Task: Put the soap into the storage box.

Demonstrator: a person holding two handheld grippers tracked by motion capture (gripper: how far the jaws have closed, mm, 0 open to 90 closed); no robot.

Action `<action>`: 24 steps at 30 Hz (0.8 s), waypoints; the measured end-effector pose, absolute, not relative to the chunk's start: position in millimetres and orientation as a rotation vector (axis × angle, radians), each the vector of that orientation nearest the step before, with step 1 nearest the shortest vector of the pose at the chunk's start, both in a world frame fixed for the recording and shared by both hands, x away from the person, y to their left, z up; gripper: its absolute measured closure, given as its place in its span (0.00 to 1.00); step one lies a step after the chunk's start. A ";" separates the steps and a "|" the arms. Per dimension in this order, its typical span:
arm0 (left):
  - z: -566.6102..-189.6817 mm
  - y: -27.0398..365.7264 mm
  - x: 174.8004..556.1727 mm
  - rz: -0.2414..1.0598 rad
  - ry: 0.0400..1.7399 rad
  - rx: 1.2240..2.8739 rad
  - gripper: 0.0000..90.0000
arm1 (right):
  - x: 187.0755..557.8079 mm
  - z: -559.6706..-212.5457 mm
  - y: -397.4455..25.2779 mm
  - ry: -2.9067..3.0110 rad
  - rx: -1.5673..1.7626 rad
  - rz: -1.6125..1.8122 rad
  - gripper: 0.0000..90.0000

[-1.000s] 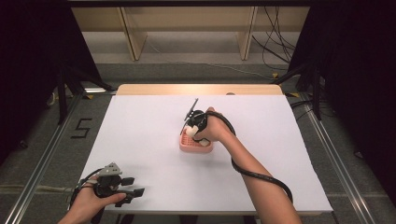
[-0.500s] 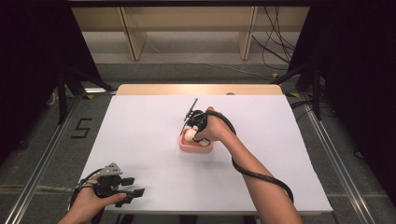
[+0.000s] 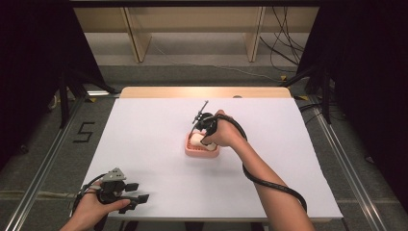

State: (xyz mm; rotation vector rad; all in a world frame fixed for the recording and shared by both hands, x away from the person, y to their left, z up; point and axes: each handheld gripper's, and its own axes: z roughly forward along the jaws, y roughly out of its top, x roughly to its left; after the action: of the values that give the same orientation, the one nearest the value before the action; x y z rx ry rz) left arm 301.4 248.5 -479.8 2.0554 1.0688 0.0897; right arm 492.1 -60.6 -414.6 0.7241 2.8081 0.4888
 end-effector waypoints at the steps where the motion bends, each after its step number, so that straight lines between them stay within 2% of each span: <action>1: -479.4 249.4 301.4 0.095 1.065 2.065 0.37 | 490.8 -412.5 -62.2 2.789 0.738 0.509 0.70; 8: -479.3 250.2 301.7 0.094 1.060 2.080 0.37 | 479.4 -406.7 -74.2 2.752 0.788 0.550 0.75; 16: -480.5 249.3 301.4 0.090 1.081 2.056 0.37 | 459.0 -409.3 -105.2 2.702 0.860 0.593 0.73; 24: -481.1 249.3 301.4 0.098 1.082 2.052 0.37 | 423.7 -420.9 -147.6 2.638 1.008 0.689 0.69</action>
State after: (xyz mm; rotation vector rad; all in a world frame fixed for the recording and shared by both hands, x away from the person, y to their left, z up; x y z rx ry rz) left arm 301.4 249.3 -481.1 2.0523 1.0825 0.0982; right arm 423.7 -147.6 -420.9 1.0082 2.6383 0.6888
